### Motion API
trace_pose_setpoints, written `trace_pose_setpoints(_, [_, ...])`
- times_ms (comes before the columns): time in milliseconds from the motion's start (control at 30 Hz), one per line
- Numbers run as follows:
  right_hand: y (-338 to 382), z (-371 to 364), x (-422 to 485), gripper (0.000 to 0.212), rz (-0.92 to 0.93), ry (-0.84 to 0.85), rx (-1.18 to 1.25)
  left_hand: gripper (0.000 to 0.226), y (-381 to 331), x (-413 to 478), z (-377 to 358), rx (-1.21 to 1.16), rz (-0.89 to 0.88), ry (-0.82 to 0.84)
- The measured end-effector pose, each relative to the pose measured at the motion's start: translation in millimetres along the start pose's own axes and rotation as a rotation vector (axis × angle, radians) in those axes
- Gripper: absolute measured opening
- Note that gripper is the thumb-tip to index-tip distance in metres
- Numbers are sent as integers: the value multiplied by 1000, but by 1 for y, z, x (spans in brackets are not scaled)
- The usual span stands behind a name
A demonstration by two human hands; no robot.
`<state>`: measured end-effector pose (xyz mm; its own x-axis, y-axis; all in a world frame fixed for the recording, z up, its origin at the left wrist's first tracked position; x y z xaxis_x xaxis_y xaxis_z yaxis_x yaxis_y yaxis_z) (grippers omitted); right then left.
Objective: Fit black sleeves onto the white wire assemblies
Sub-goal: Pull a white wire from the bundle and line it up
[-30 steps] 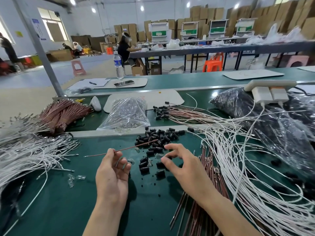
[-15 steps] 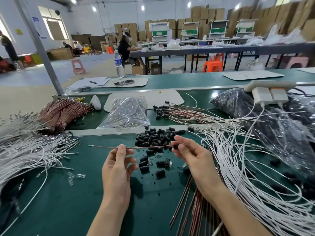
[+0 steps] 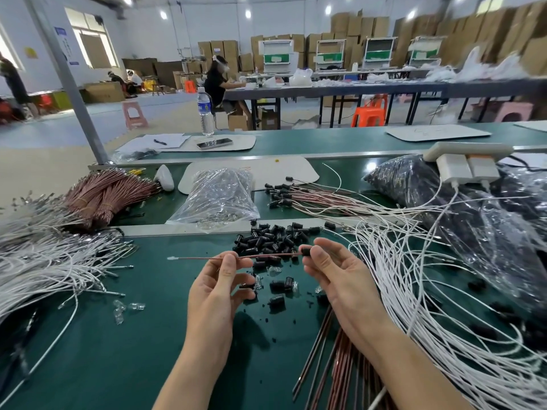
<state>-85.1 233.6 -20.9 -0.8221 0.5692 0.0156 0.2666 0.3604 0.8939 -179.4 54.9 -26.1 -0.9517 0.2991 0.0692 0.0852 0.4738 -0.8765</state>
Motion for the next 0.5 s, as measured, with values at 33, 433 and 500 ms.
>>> trace_pose_setpoints(33, [0, 0, 0, 48, -25, -4, 48, 18, 1, 0, -1, -23, 15, 5])
trace_pose_setpoints(433, [-6, -4, -1, 19, -176, -17, 200, 14, 3, 0, -2, -106, 50, 40])
trace_pose_setpoints(500, [-6, -5, -3, 13, -193, -8, 218, 14, 3, -1, -4, -80, 32, 48])
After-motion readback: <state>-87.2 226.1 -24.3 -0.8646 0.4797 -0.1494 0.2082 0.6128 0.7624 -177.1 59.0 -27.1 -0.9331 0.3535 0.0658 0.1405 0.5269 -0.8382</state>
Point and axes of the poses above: each hand's wrist, its own x-axis towards the middle knuckle, its own z-axis out of the back of the hand, y = z × x, the point moved 5 cm from there along x, towards the middle knuckle, and after that the axes turned 3 degrees about -x, right-handed, at the moved point
